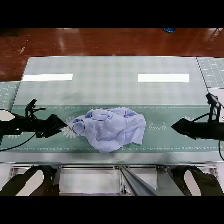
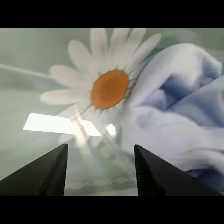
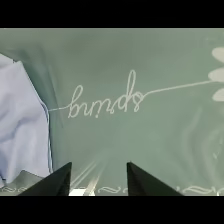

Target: Fold the shirts.

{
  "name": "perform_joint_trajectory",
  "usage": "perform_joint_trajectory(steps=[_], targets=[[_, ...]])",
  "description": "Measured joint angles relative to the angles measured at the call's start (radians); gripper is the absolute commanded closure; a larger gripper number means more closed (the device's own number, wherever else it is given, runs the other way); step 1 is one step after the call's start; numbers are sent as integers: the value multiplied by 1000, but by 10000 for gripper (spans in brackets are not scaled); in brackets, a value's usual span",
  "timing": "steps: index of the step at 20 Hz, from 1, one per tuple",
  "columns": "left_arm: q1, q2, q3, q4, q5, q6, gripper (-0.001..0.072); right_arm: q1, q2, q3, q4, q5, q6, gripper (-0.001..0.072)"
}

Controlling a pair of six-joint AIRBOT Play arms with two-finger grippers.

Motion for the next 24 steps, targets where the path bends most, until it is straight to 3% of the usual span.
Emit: perform_joint_trajectory(steps=[7, 8, 9, 10, 14, 22, 23, 24], targets=[[-29, -176, -8, -259, 30, 196, 201, -16, -47, -164, 123, -39, -57, 308], [-40, -201, -8, -274, 24, 220, 240, -16, -60, -172, 151, -48, -68, 307], [-49, -221, -7, -285, 11, 240, 535, -17, -74, -177, 176, -58, -79, 307], [-56, -240, -5, -294, 9, 259, 679, -17, -95, -180, 200, -68, -93, 308], [-67, -273, 2, -314, -10, 317, 682, 2, -203, -188, 316, -98, -169, 308], [-71, -284, 10, -322, -18, 347, 682, 316, -464, -182, 487, -258, -198, 309], [-71, -285, 10, -322, -18, 348, 682, 353, -492, -172, 507, -273, -196, 337], [-71, -285, 10, -323, -18, 349, 682, 388, -517, -160, 522, -295, -197, 433]])
